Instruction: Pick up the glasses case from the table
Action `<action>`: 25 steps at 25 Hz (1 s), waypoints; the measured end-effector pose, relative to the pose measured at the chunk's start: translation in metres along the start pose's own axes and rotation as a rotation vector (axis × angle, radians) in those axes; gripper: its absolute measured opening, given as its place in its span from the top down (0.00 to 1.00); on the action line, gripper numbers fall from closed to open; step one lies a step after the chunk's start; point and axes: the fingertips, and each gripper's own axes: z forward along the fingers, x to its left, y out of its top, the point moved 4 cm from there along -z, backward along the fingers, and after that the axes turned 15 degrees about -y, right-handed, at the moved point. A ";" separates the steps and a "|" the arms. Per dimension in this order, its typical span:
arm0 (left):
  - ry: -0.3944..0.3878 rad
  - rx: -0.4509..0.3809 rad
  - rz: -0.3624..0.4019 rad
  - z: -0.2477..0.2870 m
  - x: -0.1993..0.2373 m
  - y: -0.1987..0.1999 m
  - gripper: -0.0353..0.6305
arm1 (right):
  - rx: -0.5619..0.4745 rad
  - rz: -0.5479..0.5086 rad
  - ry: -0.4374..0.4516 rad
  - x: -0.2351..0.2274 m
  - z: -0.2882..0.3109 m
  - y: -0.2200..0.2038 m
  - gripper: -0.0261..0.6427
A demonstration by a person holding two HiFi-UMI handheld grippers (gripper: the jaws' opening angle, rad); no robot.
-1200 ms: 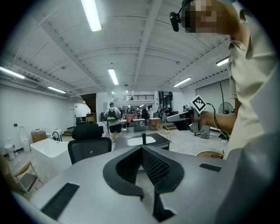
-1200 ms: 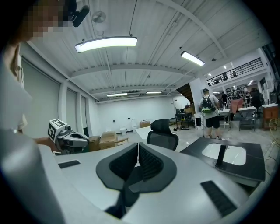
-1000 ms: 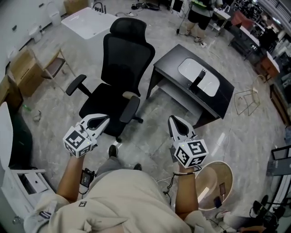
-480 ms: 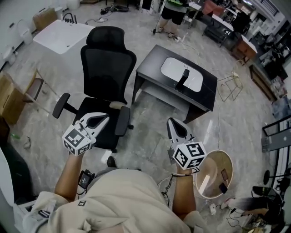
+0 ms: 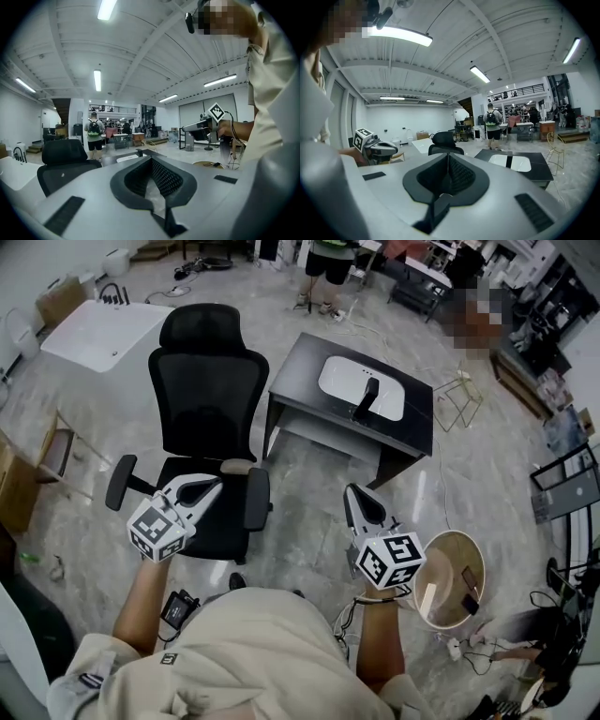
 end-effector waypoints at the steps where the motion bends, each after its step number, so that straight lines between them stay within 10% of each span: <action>1: -0.010 -0.001 0.001 -0.001 0.003 -0.001 0.92 | 0.000 0.000 -0.012 0.002 -0.001 -0.001 0.92; 25: -0.007 -0.014 -0.060 -0.030 0.103 -0.039 0.92 | 0.071 -0.054 -0.011 0.045 0.095 0.009 0.92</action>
